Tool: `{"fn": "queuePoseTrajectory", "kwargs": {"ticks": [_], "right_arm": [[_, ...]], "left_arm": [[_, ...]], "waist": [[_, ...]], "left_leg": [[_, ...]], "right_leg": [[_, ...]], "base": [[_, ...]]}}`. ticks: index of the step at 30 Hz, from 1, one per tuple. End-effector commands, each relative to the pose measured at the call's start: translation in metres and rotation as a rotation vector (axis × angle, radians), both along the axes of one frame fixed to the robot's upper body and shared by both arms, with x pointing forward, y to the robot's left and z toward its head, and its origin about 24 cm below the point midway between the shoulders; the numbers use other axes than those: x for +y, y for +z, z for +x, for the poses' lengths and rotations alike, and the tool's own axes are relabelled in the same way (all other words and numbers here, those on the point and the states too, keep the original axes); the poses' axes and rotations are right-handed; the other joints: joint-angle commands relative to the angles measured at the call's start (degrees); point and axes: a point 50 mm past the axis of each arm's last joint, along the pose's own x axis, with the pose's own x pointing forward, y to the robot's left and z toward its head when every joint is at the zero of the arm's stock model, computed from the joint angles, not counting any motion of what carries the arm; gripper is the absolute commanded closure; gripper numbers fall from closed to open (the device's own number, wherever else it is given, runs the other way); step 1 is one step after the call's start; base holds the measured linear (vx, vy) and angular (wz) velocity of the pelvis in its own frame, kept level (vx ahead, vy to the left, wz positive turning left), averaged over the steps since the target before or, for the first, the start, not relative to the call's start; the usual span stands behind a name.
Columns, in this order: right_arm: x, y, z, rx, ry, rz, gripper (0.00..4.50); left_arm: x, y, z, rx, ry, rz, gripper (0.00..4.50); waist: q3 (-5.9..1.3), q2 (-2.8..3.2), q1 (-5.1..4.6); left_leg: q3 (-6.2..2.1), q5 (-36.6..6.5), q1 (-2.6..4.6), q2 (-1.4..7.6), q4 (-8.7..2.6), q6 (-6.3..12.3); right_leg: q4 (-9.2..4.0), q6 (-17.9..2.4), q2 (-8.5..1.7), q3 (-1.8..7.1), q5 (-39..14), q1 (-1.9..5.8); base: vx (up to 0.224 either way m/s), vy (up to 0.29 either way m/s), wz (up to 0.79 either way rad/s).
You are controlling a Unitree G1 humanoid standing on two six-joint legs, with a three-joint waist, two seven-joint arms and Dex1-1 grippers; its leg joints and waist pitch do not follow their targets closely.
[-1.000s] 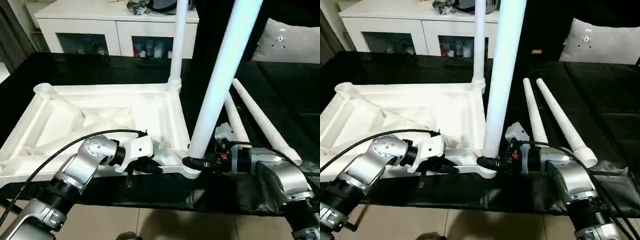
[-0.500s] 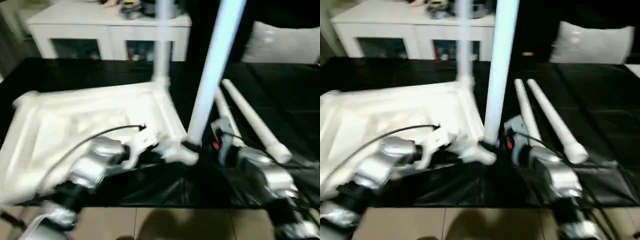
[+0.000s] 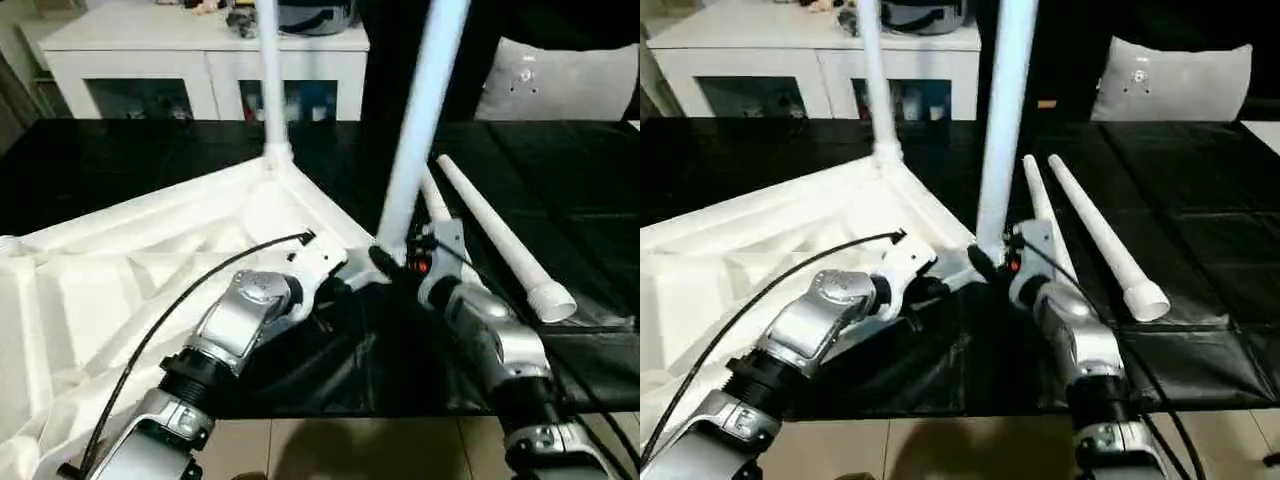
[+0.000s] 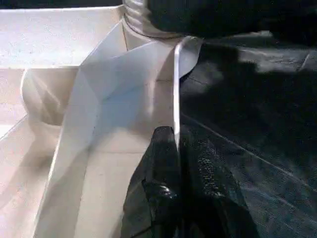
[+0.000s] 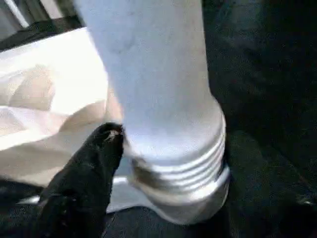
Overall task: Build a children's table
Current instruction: Rotate leg to tighten
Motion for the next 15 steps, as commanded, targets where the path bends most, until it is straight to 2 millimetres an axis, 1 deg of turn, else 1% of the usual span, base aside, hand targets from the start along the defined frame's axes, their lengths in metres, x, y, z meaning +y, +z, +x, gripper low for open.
{"fn": "queuePoseTrajectory", "kwargs": {"ticks": [1, 3, 4, 5, 7, 8, 9, 11, 13, 15], "right_arm": [[0.003, -0.004, -0.007, 0.019, 0.075, 0.024, 0.64], [0.002, -0.003, -0.008, 0.013, 0.083, 0.030, 0.48], [-0.004, 0.001, -0.011, -0.012, 0.128, 0.035, 0.42], [-0.008, 0.004, -0.012, -0.032, 0.159, 0.022, 0.32], [-0.016, 0.008, -0.017, -0.050, 0.226, 0.005, 0.06], [-0.020, 0.011, -0.019, -0.058, 0.255, 0.000, 0.02], [-0.024, 0.014, -0.020, -0.068, 0.286, -0.004, 0.02], [-0.030, 0.021, -0.024, -0.086, 0.366, -0.021, 0.02], [-0.032, 0.022, -0.025, -0.085, 0.382, -0.025, 0.02], [-0.035, 0.027, -0.028, -0.095, 0.447, -0.064, 0.02]], "left_arm": [[0.005, 0.010, 0.005, -0.068, -0.009, 0.004, 4.50], [0.006, 0.010, 0.005, -0.071, -0.015, 0.005, 4.50], [0.011, 0.009, 0.004, -0.072, -0.041, 0.013, 4.50], [0.013, 0.009, 0.004, -0.071, -0.061, 0.017, 4.50], [0.020, 0.008, 0.002, -0.064, -0.103, 0.032, 4.50], [0.023, 0.008, 0.002, -0.060, -0.122, 0.043, 4.50], [0.026, 0.007, 0.000, -0.055, -0.154, 0.056, 4.50], [0.032, 0.005, -0.004, -0.041, -0.224, 0.083, 4.50], [0.033, 0.005, -0.005, -0.038, -0.241, 0.090, 4.50], [0.040, 0.003, -0.009, -0.031, -0.315, 0.122, 4.50]], "waist": [[-3.36, -0.36, 0.15], [-3.30, -0.43, 0.15], [-3.27, -0.50, 0.06], [-3.23, -0.58, 0.19], [-3.24, -0.50, 0.28], [-3.27, -0.48, 0.33], [-3.25, -0.61, 0.29], [-3.26, -0.59, 0.48], [-3.24, -0.46, 0.65], [-3.24, -0.46, 0.77]], "left_leg": [[-1.35, -9.5, 0.42, 3.11, -4.08, 2.57], [-1.32, -10.0, 0.39, 3.11, -4.11, 2.83], [-1.32, -10.0, 0.32, 3.08, -4.12, 2.93], [-1.27, -9.9, 0.33, 3.10, -4.06, 3.15], [-1.30, -9.7, 0.36, 3.18, -4.04, 3.33], [-1.29, -9.3, 0.37, 3.28, -4.02, 3.35], [-1.27, -9.4, 0.38, 3.27, -4.04, 3.51], [-1.27, -9.3, 0.42, 3.33, -3.98, 3.89], [-1.23, -9.0, 0.49, 3.46, -3.96, 4.03], [-1.24, -9.3, 0.55, 3.44, -3.94, 3.94]], "right_leg": [[-4.28, -10.8, -5.11, 2.76, -6.7, 2.40], [-4.46, -10.8, -5.20, 2.78, -7.7, 2.49], [-4.48, -10.7, -5.21, 2.79, -8.3, 2.54], [-4.62, -10.3, -5.21, 2.83, -8.9, 2.53], [-4.64, -10.2, -5.17, 2.81, -9.1, 2.52], [-4.48, -10.3, -5.15, 2.85, -8.4, 2.45], [-4.53, -10.5, -5.12, 2.81, -8.3, 2.42], [-4.42, -10.6, -5.09, 2.80, -8.3, 2.40], [-4.32, -10.9, -5.11, 2.85, -7.7, 2.24], [-4.34, -11.4, -5.16, 2.78, -8.0, 2.19]], "base": [[0.000, 0.000, 0.00], [0.000, 0.000, 0.00], [0.000, 0.000, 0.00], [0.000, 0.000, 0.00], [0.000, 0.000, 0.00], [0.000, 0.000, 0.00], [0.000, 0.000, 0.00], [0.000, 0.000, 0.00], [0.000, 0.000, 0.00], [0.000, 0.000, 0.00]]}}
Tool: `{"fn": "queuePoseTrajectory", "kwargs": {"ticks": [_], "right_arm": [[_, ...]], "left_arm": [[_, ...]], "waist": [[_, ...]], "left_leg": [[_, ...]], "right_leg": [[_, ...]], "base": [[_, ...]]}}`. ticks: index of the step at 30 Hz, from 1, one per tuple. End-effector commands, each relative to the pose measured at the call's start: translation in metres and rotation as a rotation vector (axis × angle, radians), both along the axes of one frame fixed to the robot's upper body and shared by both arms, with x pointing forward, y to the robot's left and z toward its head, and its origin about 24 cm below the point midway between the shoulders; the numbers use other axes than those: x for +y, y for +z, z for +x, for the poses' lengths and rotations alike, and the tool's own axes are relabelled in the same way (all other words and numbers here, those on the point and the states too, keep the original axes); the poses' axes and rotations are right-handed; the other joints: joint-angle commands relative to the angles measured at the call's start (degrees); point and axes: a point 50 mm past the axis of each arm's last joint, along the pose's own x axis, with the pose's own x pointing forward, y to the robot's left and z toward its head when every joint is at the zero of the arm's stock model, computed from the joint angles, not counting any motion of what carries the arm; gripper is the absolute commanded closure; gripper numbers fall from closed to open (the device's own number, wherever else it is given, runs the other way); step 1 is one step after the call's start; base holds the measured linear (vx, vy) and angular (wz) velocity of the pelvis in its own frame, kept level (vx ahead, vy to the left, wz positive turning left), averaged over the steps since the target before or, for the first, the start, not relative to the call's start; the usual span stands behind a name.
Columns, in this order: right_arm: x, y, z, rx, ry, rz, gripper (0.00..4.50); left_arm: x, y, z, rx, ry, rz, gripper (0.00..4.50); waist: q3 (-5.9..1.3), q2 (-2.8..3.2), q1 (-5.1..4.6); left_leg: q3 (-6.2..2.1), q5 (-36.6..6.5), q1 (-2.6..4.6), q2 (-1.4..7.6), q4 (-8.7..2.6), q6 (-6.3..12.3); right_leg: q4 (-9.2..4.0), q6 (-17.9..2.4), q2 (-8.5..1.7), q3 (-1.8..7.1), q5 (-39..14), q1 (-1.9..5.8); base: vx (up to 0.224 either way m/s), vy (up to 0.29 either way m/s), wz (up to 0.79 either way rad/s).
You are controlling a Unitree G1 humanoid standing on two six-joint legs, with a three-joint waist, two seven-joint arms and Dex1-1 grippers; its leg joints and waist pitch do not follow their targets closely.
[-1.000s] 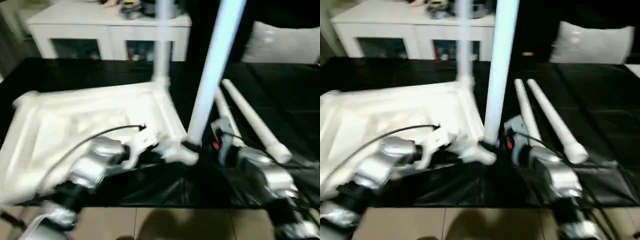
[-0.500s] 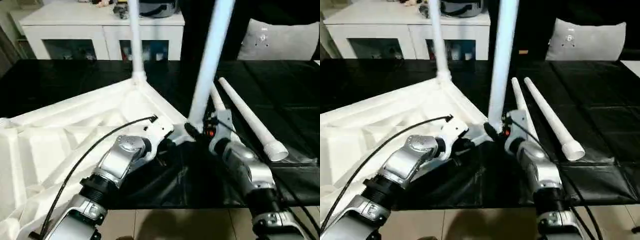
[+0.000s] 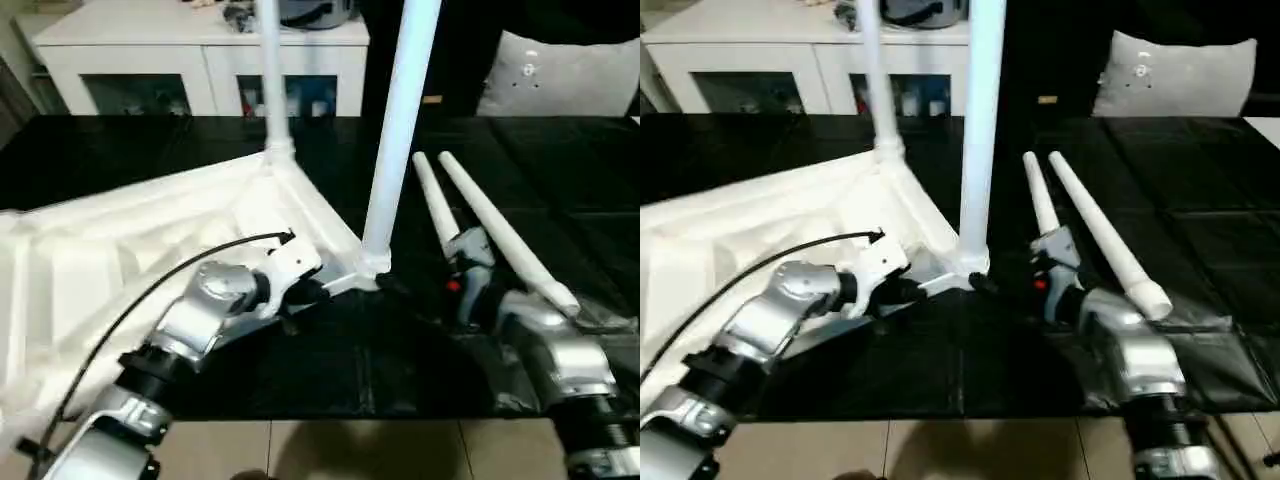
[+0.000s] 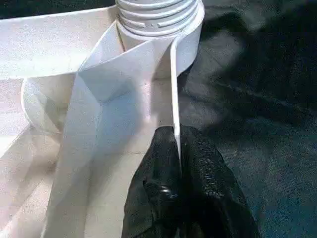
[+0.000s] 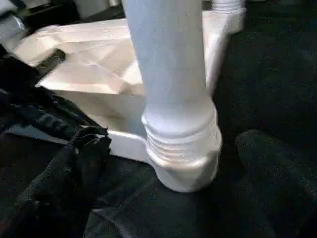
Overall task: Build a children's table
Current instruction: Rotate leg to tighten
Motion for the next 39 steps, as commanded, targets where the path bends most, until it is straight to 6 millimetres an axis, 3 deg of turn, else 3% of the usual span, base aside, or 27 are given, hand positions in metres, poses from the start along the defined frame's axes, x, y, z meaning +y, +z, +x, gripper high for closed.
{"fn": "queuePoseTrajectory", "kwargs": {"ticks": [1, 7, 12, 17, 29, 37, 39], "right_arm": [[0.002, 0.003, -0.003, -0.011, 0.067, -0.022, 0.02], [0.002, 0.006, -0.010, 0.019, 0.211, -0.065, 0.02], [0.009, 0.004, -0.013, 0.052, 0.279, -0.056, 0.46], [0.014, 0.002, -0.018, 0.090, 0.336, -0.028, 0.91], [0.015, -0.004, -0.029, 0.156, 0.384, -0.014, 1.82], [0.022, -0.016, -0.036, 0.188, 0.357, -0.002, 1.87], [0.025, -0.020, -0.034, 0.190, 0.308, -0.010, 1.87]], "left_arm": [[0.001, -0.003, -0.006, 0.005, -0.091, 0.045, 4.50], [0.010, -0.002, -0.018, 0.046, -0.268, 0.046, 4.50], [0.011, 0.000, -0.028, 0.112, -0.376, 0.033, 4.50], [0.011, 0.000, -0.032, 0.140, -0.421, 0.030, 4.50], [0.013, 0.001, -0.031, 0.132, -0.403, 0.019, 4.50], [0.009, 0.000, -0.031, 0.132, -0.351, -0.030, 4.50], [0.006, -0.001, -0.031, 0.134, -0.323, -0.051, 4.50]], "waist": [[-3.36, -0.47, 0.36], [-3.30, -0.39, 0.95], [-3.39, -0.44, 1.80], [-3.32, -0.51, 2.12], [-3.45, -0.64, 2.59], [-3.48, -0.41, 2.63], [-3.28, -0.41, 2.38]], "left_leg": [[-1.25, -9.3, 0.90, 3.42, -3.83, 3.90], [-1.12, -10.0, 1.00, 3.55, -3.87, 3.32], [-0.98, -9.2, 1.18, 3.74, -3.78, 3.47], [-1.09, -10.2, 1.08, 3.77, -3.94, 2.83], [-1.05, -9.3, 1.01, 3.70, -3.76, 2.82], [-1.14, -9.5, 0.98, 3.73, -3.81, 2.48], [-1.14, -10.8, 0.95, 3.65, -4.00, 2.04]], "right_leg": [[-4.26, -11.4, -5.28, 2.83, -8.2, 2.44], [-4.13, -11.6, -5.34, 2.91, -8.9, 2.32], [-3.82, -12.4, -5.35, 2.95, -7.6, 2.08], [-3.89, -11.7, -5.47, 2.95, -9.5, 2.09], [-3.82, -11.2, -5.47, 2.94, -9.1, 2.14], [-3.83, -11.3, -5.46, 2.92, -8.5, 2.10], [-4.02, -11.1, -5.53, 2.94, -10.6, 2.06]], "base": [[0.000, 0.000, 0.00], [0.000, 0.000, 0.00], [0.000, 0.000, 0.00], [0.000, 0.000, 0.00], [0.000, 0.000, 0.00], [0.000, 0.000, 0.00], [0.000, 0.000, 0.00]]}}
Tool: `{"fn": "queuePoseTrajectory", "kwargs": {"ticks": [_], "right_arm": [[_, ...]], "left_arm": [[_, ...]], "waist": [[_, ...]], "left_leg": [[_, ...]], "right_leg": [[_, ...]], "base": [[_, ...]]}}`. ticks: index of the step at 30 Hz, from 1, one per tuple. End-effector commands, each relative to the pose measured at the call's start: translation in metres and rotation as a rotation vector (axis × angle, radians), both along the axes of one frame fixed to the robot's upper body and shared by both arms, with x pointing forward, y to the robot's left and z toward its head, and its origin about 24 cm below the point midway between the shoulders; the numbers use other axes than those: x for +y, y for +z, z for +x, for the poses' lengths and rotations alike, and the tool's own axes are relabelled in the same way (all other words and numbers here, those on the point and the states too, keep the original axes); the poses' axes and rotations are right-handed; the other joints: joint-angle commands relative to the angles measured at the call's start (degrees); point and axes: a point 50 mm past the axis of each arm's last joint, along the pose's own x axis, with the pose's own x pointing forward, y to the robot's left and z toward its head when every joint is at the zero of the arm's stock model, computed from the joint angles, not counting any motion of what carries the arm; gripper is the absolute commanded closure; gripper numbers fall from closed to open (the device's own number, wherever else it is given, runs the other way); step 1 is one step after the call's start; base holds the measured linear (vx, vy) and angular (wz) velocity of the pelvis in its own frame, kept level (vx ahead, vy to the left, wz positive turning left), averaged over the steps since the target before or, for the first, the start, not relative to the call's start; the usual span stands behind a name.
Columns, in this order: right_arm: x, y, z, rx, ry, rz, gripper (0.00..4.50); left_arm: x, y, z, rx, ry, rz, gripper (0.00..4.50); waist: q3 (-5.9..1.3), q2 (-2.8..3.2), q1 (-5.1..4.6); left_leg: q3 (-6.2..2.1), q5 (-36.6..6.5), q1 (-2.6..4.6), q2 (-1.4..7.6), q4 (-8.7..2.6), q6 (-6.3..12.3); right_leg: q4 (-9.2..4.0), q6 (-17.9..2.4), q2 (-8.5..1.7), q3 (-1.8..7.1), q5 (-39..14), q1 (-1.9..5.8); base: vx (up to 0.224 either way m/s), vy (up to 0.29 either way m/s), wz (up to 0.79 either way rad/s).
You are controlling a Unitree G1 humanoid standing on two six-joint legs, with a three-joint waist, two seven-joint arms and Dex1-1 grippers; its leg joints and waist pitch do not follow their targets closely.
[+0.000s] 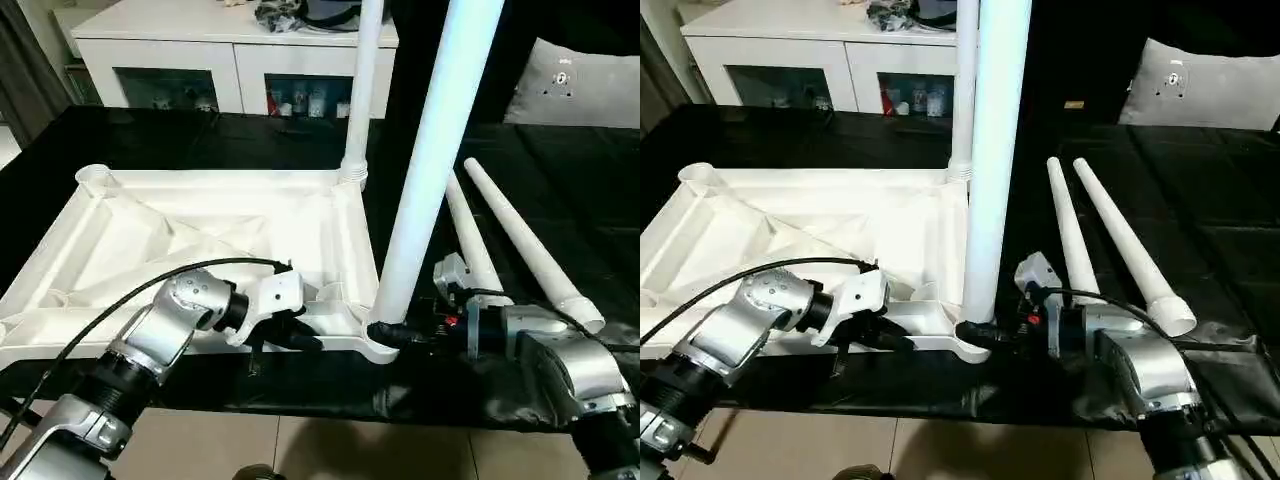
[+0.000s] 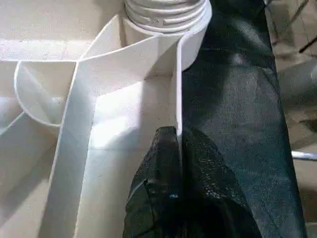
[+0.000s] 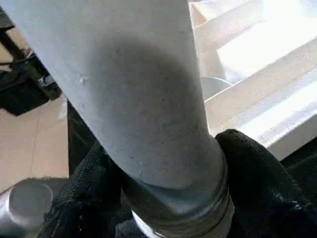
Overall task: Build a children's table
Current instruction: Rotate leg to tighten, then rotate table base
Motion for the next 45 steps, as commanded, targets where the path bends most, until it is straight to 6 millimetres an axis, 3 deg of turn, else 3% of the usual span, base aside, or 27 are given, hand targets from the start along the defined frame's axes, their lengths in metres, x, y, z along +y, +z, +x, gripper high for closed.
{"fn": "queuePoseTrajectory", "kwargs": {"ticks": [1, 4, 5, 7, 10, 13, 16, 18, 21, 22, 25, 30, 31, 33, 36, 38, 40, 42, 45], "right_arm": [[0.011, -0.017, 0.004, 0.025, -0.102, -0.038, 1.87], [0.016, -0.025, 0.019, -0.008, -0.291, -0.075, 1.88], [0.018, -0.028, 0.025, -0.011, -0.371, -0.089, 1.88], [0.022, -0.031, 0.033, 0.016, -0.480, -0.075, 1.89], [0.027, -0.034, 0.042, 0.052, -0.615, -0.062, 1.89], [0.030, -0.039, 0.051, 0.050, -0.771, -0.093, 1.89], [0.032, -0.040, 0.053, 0.028, -0.796, -0.086, 1.89], [0.034, -0.038, 0.054, 0.027, -0.815, -0.040, 1.19], [0.032, -0.032, 0.056, 0.010, -0.828, 0.025, 1.13], [0.029, -0.028, 0.056, -0.009, -0.827, 0.052, 0.84], [0.027, -0.026, 0.056, -0.024, -0.823, 0.065, 0.64], [0.013, -0.019, 0.048, -0.087, -0.786, 0.081, 0.24], [0.011, -0.016, 0.046, -0.106, -0.768, 0.083, 0.11], [0.007, -0.012, 0.042, -0.136, -0.731, 0.086, 0.00], [0.001, -0.002, 0.037, -0.170, -0.653, 0.112, 0.00], [-0.004, 0.005, 0.032, -0.201, -0.578, 0.103, 0.00], [-0.006, 0.007, 0.030, -0.205, -0.557, 0.096, 0.00], [-0.009, 0.012, 0.028, -0.203, -0.523, 0.100, 0.00], [-0.009, 0.021, 0.020, -0.186, -0.364, 0.131, 0.00]], "left_arm": [[-0.014, -0.001, 0.000, -0.002, 0.054, -0.043, 4.50], [-0.025, -0.001, 0.009, -0.030, 0.183, -0.068, 4.50], [-0.030, 0.000, 0.012, -0.037, 0.234, -0.081, 4.50], [-0.042, 0.003, 0.020, -0.042, 0.342, -0.123, 4.50], [-0.058, 0.008, 0.026, -0.035, 0.443, -0.176, 4.50], [-0.079, 0.011, 0.029, -0.051, 0.518, -0.199, 4.50], [-0.084, 0.011, 0.027, -0.072, 0.504, -0.178, 4.50], [-0.081, 0.011, 0.027, -0.079, 0.513, -0.162, 4.50], [-0.074, 0.010, 0.030, -0.104, 0.526, -0.136, 4.50], [-0.072, 0.010, 0.032, -0.117, 0.529, -0.125, 4.50], [-0.071, 0.010, 0.033, -0.123, 0.532, -0.119, 4.50], [-0.068, 0.011, 0.037, -0.228, 0.501, -0.080, 4.50], [-0.068, 0.012, 0.039, -0.226, 0.522, -0.088, 4.07], [-0.068, 0.015, 0.040, -0.214, 0.526, -0.115, 3.97], [-0.070, 0.026, 0.042, -0.239, 0.538, -0.186, 3.61], [-0.070, 0.030, 0.042, -0.259, 0.539, -0.208, 3.49], [-0.069, 0.030, 0.043, -0.276, 0.546, -0.209, 3.43], [-0.065, 0.030, 0.043, -0.277, 0.556, -0.209, 3.13], [-0.050, 0.030, 0.039, -0.257, 0.568, -0.192, 3.10]], "waist": [[-3.07, -0.22, -0.46], [-2.22, -0.48, -1.73], [-2.29, -0.60, -2.28], [-2.39, -0.52, -2.90], [-2.49, -0.58, -3.53], [-2.74, -0.48, -3.60], [-3.01, -0.64, -3.51], [-3.21, -0.49, -3.38], [-3.42, -0.45, -3.17], [-3.45, -0.42, -3.09], [-3.17, -0.46, -3.04], [-2.98, -0.47, -2.77], [-3.02, -0.35, -2.84], [-2.95, -0.49, -2.83], [-3.42, -0.34, -2.57], [-3.79, -0.41, -2.53], [-3.71, -0.49, -2.54], [-3.64, -0.47, -2.57], [-3.55, -0.57, -2.58]], "left_leg": [[-1.24, -11.8, 1.02, 3.64, -4.36, 1.70], [-1.70, -20.0, 1.90, 3.32, -4.93, -1.53], [-1.90, -20.0, 1.70, 3.17, -5.08, -1.91], [-2.00, -20.3, 1.95, 3.26, -5.10, -2.09], [-1.66, -19.2, 1.75, 3.02, -4.99, -0.95], [-1.65, -16.8, 1.54, 3.07, -4.97, -0.94], [-1.42, -14.6, 1.12, 2.92, -4.73, 0.51], [-1.26, -11.8, 0.94, 2.97, -4.56, 1.87], [-1.17, -9.6, 0.92, 2.95, -4.35, 2.79], [-1.16, -8.1, 0.68, 2.95, -4.30, 3.41], [-1.06, -10.2, 0.84, 3.00, -4.41, 3.35], [-1.29, -12.5, 0.91, 3.18, -4.82, 2.52], [-1.28, -12.6, 0.84, 3.15, -4.83, 2.44], [-1.27, -13.0, 0.78, 3.11, -4.79, 2.45], [-1.30, -9.4, 0.56, 3.26, -4.31, 3.58], [-1.29, -5.3, 0.10, 3.22, -3.69, 5.82], [-1.18, -4.5, -0.05, 3.06, -3.44, 7.08], [-1.16, -5.6, 0.01, 3.02, -3.40, 7.40], [-1.17, -6.5, -0.01, 3.20, -3.49, 7.43]], "right_leg": [[-4.25, -11.0, -5.50, 2.96, -12.2, 1.84], [-5.68, -8.7, -5.84, 2.74, -26.1, 1.64], [-5.85, -7.5, -5.97, 2.76, -28.1, 1.89], [-6.05, -7.1, -5.86, 2.74, -27.9, 1.61], [-5.97, -7.7, -5.62, 2.89, -24.6, 1.45], [-5.74, -8.2, -5.65, 2.86, -21.7, 1.61], [-5.42, -8.6, -5.62, 2.91, -17.2, 1.99], [-4.90, -9.4, -5.48, 2.96, -12.2, 2.08], [-4.58, -10.5, -5.42, 2.88, -8.8, 2.21], [-4.23, -10.9, -5.30, 2.78, -6.3, 2.43], [-4.69, -10.8, -5.41, 2.75, -9.0, 2.29], [-5.13, -8.9, -5.38, 2.89, -12.9, 2.22], [-5.10, -8.9, -5.37, 2.85, -12.8, 2.26], [-5.22, -8.8, -5.45, 2.81, -13.1, 2.35], [-4.56, -9.9, -5.47, 2.77, -7.6, 2.52], [-3.65, -11.2, -5.26, 2.63, 0.2, 2.72], [-3.49, -12.0, -5.20, 2.55, 2.1, 2.56], [-3.78, -12.2, -5.32, 2.46, -0.2, 2.67], [-3.82, -12.3, -5.28, 2.46, -1.8, 2.74]], "base": [[0.000, 0.000, 0.00], [0.000, 0.000, 0.00], [0.000, 0.000, 0.00], [0.000, 0.000, 0.00], [0.000, 0.000, 0.00], [0.000, 0.000, 0.00], [0.000, 0.000, 0.00], [0.000, 0.000, 0.00], [0.000, 0.000, 0.00], [0.000, 0.000, 0.00], [0.000, 0.000, 0.00], [0.000, 0.000, 0.00], [0.000, 0.000, 0.00], [0.000, 0.000, 0.00], [0.000, 0.000, 0.00], [0.000, 0.000, 0.00], [0.000, 0.000, 0.00], [0.000, 0.000, 0.00], [0.000, 0.000, 0.00]]}}
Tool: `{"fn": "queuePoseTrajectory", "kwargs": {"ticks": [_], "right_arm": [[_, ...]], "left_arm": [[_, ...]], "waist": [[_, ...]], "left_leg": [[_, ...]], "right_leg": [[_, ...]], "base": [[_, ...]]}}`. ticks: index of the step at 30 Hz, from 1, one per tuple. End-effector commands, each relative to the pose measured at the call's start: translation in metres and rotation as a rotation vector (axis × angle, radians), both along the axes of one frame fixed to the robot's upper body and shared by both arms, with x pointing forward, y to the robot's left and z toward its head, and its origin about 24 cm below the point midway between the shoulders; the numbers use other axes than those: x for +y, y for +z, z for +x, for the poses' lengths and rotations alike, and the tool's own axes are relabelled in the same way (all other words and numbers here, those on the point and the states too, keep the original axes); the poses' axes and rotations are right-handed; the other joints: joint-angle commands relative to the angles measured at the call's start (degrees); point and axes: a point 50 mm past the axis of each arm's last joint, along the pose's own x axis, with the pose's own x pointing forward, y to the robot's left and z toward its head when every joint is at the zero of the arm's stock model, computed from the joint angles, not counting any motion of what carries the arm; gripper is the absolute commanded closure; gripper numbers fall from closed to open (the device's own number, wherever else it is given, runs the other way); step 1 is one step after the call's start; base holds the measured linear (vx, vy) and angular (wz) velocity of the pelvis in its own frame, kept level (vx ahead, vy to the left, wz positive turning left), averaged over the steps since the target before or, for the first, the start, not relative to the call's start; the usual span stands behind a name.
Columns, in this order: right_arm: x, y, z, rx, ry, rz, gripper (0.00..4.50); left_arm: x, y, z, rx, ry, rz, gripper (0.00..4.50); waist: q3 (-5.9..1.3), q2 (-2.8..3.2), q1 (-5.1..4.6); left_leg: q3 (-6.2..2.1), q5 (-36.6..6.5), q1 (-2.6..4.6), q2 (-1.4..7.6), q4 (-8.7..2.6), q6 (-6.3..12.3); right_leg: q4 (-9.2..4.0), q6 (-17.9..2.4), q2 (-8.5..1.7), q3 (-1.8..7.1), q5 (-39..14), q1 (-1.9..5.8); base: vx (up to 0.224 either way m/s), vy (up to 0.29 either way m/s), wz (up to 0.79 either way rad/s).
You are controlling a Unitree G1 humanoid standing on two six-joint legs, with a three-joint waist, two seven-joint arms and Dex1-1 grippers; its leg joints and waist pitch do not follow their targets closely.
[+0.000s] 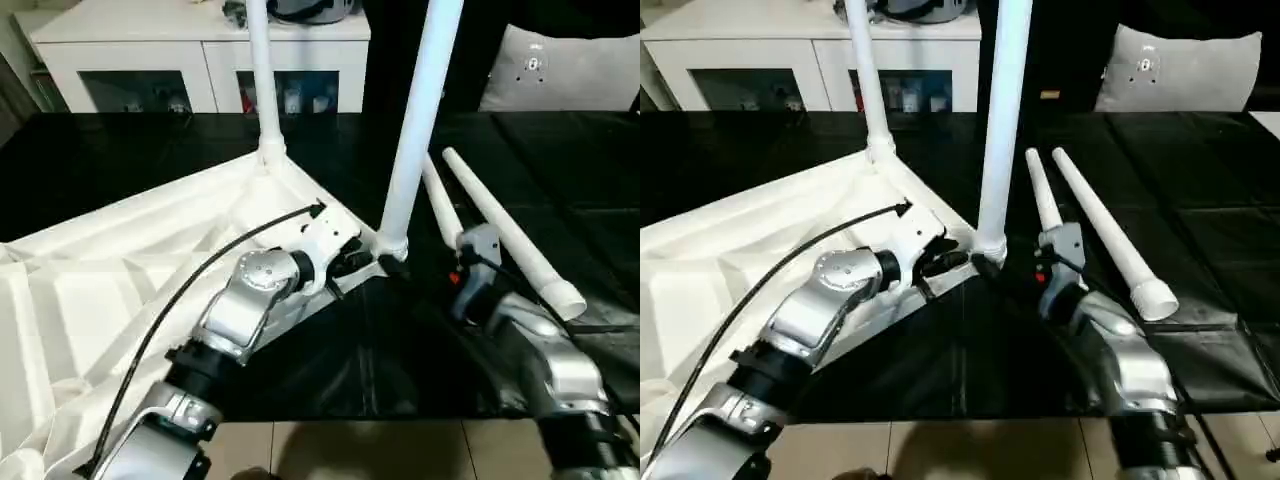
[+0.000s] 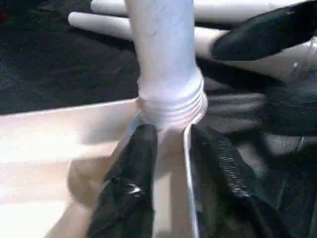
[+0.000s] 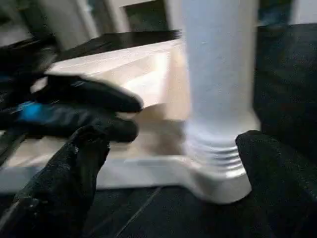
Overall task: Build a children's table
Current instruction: Rotate table base
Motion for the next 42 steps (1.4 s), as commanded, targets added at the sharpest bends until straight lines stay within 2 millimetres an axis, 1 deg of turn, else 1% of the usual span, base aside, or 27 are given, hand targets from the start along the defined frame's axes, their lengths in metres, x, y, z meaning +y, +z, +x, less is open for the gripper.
{"fn": "queuePoseTrajectory", "kwargs": {"ticks": [1, 2, 3, 5, 6, 7, 8, 9, 10, 12, 13, 14, 15, 16, 18, 19, 20, 23, 24, 26, 27, 30, 31, 32, 35, 38, 42], "right_arm": [[0.007, 0.010, -0.002, -0.013, 0.124, 0.013, 0.00], [0.007, 0.010, -0.002, -0.012, 0.127, 0.013, 0.00], [0.008, 0.010, -0.002, -0.011, 0.134, 0.011, 0.00], [0.011, 0.012, 0.007, -0.014, 0.161, -0.016, 0.00], [0.011, 0.012, 0.007, -0.014, 0.161, -0.016, 0.00], [0.014, 0.013, 0.018, -0.015, 0.159, -0.018, 0.00], [0.015, 0.014, 0.022, -0.013, 0.161, -0.014, 0.00], [0.015, 0.014, 0.022, -0.013, 0.161, -0.014, 0.00], [0.017, 0.015, 0.032, -0.013, 0.167, -0.017, 0.00], [0.018, 0.016, 0.036, -0.016, 0.166, -0.022, 0.00], [0.017, 0.016, 0.046, -0.028, 0.101, -0.048, 0.00], [0.015, 0.017, 0.054, -0.040, 0.041, -0.070, 0.00], [0.013, 0.017, 0.060, -0.049, -0.022, -0.088, 0.00], [0.009, 0.018, 0.070, -0.064, -0.129, -0.115, 0.00], [0.009, 0.019, 0.074, -0.079, -0.175, -0.123, 0.00], [0.011, 0.020, 0.075, -0.094, -0.170, -0.119, 0.00], [0.018, 0.020, 0.072, -0.108, -0.142, -0.100, 0.00], [0.035, 0.016, 0.062, -0.090, -0.036, -0.055, 0.00], [0.040, 0.014, 0.058, -0.089, 0.000, -0.058, 0.00], [0.049, 0.007, 0.049, -0.077, 0.070, -0.078, 0.00], [0.050, 0.006, 0.048, -0.074, 0.077, -0.083, 0.00], [0.054, -0.005, 0.039, -0.047, 0.135, -0.123, 0.00], [0.055, -0.009, 0.036, -0.028, 0.147, -0.143, 0.00], [0.053, -0.013, 0.034, -0.007, 0.150, -0.164, 0.00], [0.048, -0.021, 0.028, 0.039, 0.162, -0.229, 0.00], [0.047, -0.021, 0.024, 0.058, 0.183, -0.245, 0.00], [0.048, -0.021, 0.023, 0.068, 0.199, -0.245, 0.00]], "left_arm": [[0.018, 0.001, -0.002, 0.018, 0.024, 0.026, 3.10], [0.018, 0.001, -0.002, 0.019, 0.024, 0.027, 3.10], [0.020, 0.001, -0.003, 0.022, 0.025, 0.031, 3.10], [0.039, -0.002, -0.009, 0.043, 0.022, 0.090, 3.10], [0.039, -0.002, -0.009, 0.043, 0.022, 0.090, 3.10], [0.050, -0.002, -0.012, 0.058, 0.019, 0.130, 3.10], [0.054, -0.002, -0.014, 0.063, 0.020, 0.144, 3.10], [0.054, -0.002, -0.014, 0.063, 0.020, 0.144, 3.10], [0.062, 0.000, -0.015, 0.071, 0.031, 0.157, 3.10], [0.064, 0.001, -0.016, 0.074, 0.036, 0.159, 3.10], [0.067, 0.002, -0.015, 0.074, 0.049, 0.166, 3.10], [0.069, 0.002, -0.014, 0.071, 0.060, 0.169, 3.10], [0.070, 0.003, -0.013, 0.070, 0.072, 0.169, 3.10], [0.072, 0.004, -0.012, 0.069, 0.093, 0.169, 3.10], [0.072, 0.005, -0.011, 0.067, 0.114, 0.170, 3.10], [0.074, 0.006, -0.010, 0.063, 0.138, 0.175, 3.10], [0.077, 0.007, -0.007, 0.057, 0.184, 0.183, 3.10], [0.086, 0.009, -0.003, 0.046, 0.260, 0.200, 3.10], [0.089, 0.009, -0.002, 0.041, 0.277, 0.211, 3.10], [0.096, 0.009, 0.000, 0.040, 0.316, 0.238, 3.10], [0.097, 0.010, 0.000, 0.040, 0.319, 0.243, 3.39], [0.107, 0.012, 0.000, 0.044, 0.351, 0.287, 3.51], [0.115, 0.014, 0.000, 0.039, 0.376, 0.320, 3.51], [0.123, 0.017, 0.001, 0.025, 0.402, 0.360, 3.73], [0.149, 0.025, -0.003, -0.005, 0.413, 0.509, 3.93], [0.172, 0.032, -0.011, 0.027, 0.422, 0.588, 4.33], [0.183, 0.035, -0.014, 0.047, 0.442, 0.616, 4.44]], "waist": [[-3.62, -0.78, 0.35], [-3.44, -0.62, 0.24], [-3.44, -0.62, 0.24], [-3.46, -0.42, 0.38], [-3.53, -0.43, 0.25], [-3.46, -0.40, 0.31], [-3.30, -0.30, -0.14], [-3.36, -0.17, 0.10], [-3.43, -0.19, 0.06], [-3.46, -0.15, 0.16], [-3.48, -0.16, 0.38], [-3.63, -0.22, 0.16], [-3.63, -0.12, 0.40], [-3.55, -0.38, 0.28], [-3.52, -0.18, 0.32], [-3.60, -0.39, 0.61], [-3.77, -0.48, 0.75], [-3.95, -0.60, 0.51], [-3.93, -0.65, 0.52], [-3.87, -0.52, 0.40], [-3.79, -0.47, 0.34], [-3.68, -0.41, 0.14], [-3.56, -0.17, 0.12], [-3.56, -0.15, 0.14], [-3.62, 0.12, 0.13], [-3.60, 0.41, 0.07], [-3.45, 0.57, 0.21]], "left_leg": [[-1.44, -6.8, 0.56, 3.50, -3.38, 6.86], [-1.44, -7.6, 0.64, 3.55, -3.49, 6.56], [-1.44, -7.6, 0.64, 3.55, -3.49, 6.56], [-1.39, -8.7, 1.00, 3.60, -3.56, 5.16], [-1.60, -8.7, 0.94, 3.70, -3.67, 4.75], [-1.41, -8.9, 1.08, 3.61, -3.66, 4.32], [-1.54, -9.4, 0.79, 3.53, -3.91, 3.87], [-1.34, -10.2, 1.31, 3.57, -3.69, 3.31], [-1.43, -10.0, 1.21, 3.57, -3.71, 3.14], [-1.34, -9.6, 1.21, 3.50, -3.68, 3.02], [-1.32, -9.4, 1.32, 3.60, -3.66, 2.78], [-1.40, -8.4, 1.10, 3.43, -3.64, 2.35], [-1.19, -8.6, 1.46, 3.46, -3.48, 2.24], [-1.14, -8.6, 1.44, 3.51, -3.54, 2.05], [-1.08, -9.3, 1.51, 3.35, -3.57, 1.32], [-1.01, -9.3, 1.53, 3.39, -3.47, 1.40], [-1.08, -8.1, 1.25, 3.37, -3.42, 1.88], [-1.17, -5.2, 0.87, 3.19, -3.16, 4.15], [-1.19, -5.0, 0.79, 3.22, -3.07, 5.04], [-1.26, -5.5, 0.81, 3.28, -3.14, 5.43], [-1.25, -6.1, 0.80, 3.33, -3.21, 5.13], [-1.31, -7.9, 0.96, 3.36, -3.43, 4.04], [-1.28, -9.2, 1.11, 3.44, -3.53, 3.40], [-1.35, -9.7, 1.13, 3.41, -3.63, 2.96], [-1.57, -9.4, 1.08, 3.27, -3.70, 2.52], [-1.49, -9.8, 1.27, 3.24, -3.65, 1.82], [-1.47, -12.0, 1.54, 3.44, -3.88, 0.83]], "right_leg": [[-3.81, -12.6, -4.63, 2.59, -2.7, 3.42], [-3.99, -12.4, -4.56, 2.58, -4.8, 3.16], [-3.99, -12.4, -4.56, 2.58, -4.8, 3.16], [-4.25, -12.2, -4.54, 2.66, -7.6, 2.82], [-3.97, -12.5, -4.67, 2.60, -7.6, 2.89], [-4.22, -12.3, -4.48, 2.60, -8.2, 2.67], [-4.08, -12.8, -4.49, 2.58, -8.7, 2.79], [-4.20, -12.8, -4.50, 2.73, -9.0, 2.40], [-3.92, -13.1, -4.53, 2.68, -8.5, 2.61], [-3.86, -13.3, -4.41, 2.68, -7.3, 2.53], [-3.79, -13.7, -4.54, 2.70, -6.5, 2.40], [-3.37, -14.3, -4.62, 2.60, -5.7, 2.57], [-3.58, -14.2, -4.50, 2.64, -5.6, 2.36], [-3.53, -14.3, -4.55, 2.72, -5.5, 2.24], [-3.61, -14.3, -4.50, 2.67, -6.8, 2.21], [-3.49, -13.9, -4.52, 2.78, -6.2, 2.33], [-3.05, -13.5, -4.47, 2.74, -4.2, 2.63], [-2.69, -13.2, -4.35, 2.64, 0.3, 2.91], [-2.73, -13.1, -4.34, 2.60, 0.8, 2.94], [-2.96, -13.1, -4.45, 2.52, -0.7, 2.84], [-3.11, -13.1, -4.50, 2.55, -2.1, 2.82], [-3.40, -12.9, -4.39, 2.53, -5.3, 2.65], [-3.60, -12.7, -4.33, 2.60, -6.6, 2.46], [-3.59, -12.3, -4.24, 2.63, -7.0, 2.52], [-3.43, -11.5, -4.05, 2.61, -6.2, 2.54], [-3.31, -12.2, -4.11, 2.67, -5.3, 2.38], [-3.33, -12.7, -4.14, 2.73, -6.0, 2.10]], "base": [[0.000, 0.000, 0.00], [0.000, 0.000, 0.00], [0.000, 0.000, 0.00], [0.000, 0.000, 0.00], [0.000, 0.000, 0.00], [0.000, 0.000, 0.00], [0.000, 0.000, 0.00], [0.000, 0.000, 0.00], [0.000, 0.000, 0.00], [0.000, 0.000, 0.00], [0.000, 0.000, 0.00], [0.000, 0.000, 0.00], [0.000, 0.000, 0.00], [0.000, 0.000, 0.00], [0.000, 0.000, 0.00], [0.000, 0.000, 0.00], [0.000, 0.000, 0.00], [0.000, 0.000, 0.00], [0.000, 0.000, 0.00], [0.000, 0.000, 0.00], [0.000, 0.000, 0.00], [0.000, 0.000, 0.00], [0.000, 0.000, 0.00], [0.000, 0.000, 0.00], [0.000, 0.000, 0.00], [0.000, 0.000, 0.00], [0.000, 0.000, 0.00]]}}
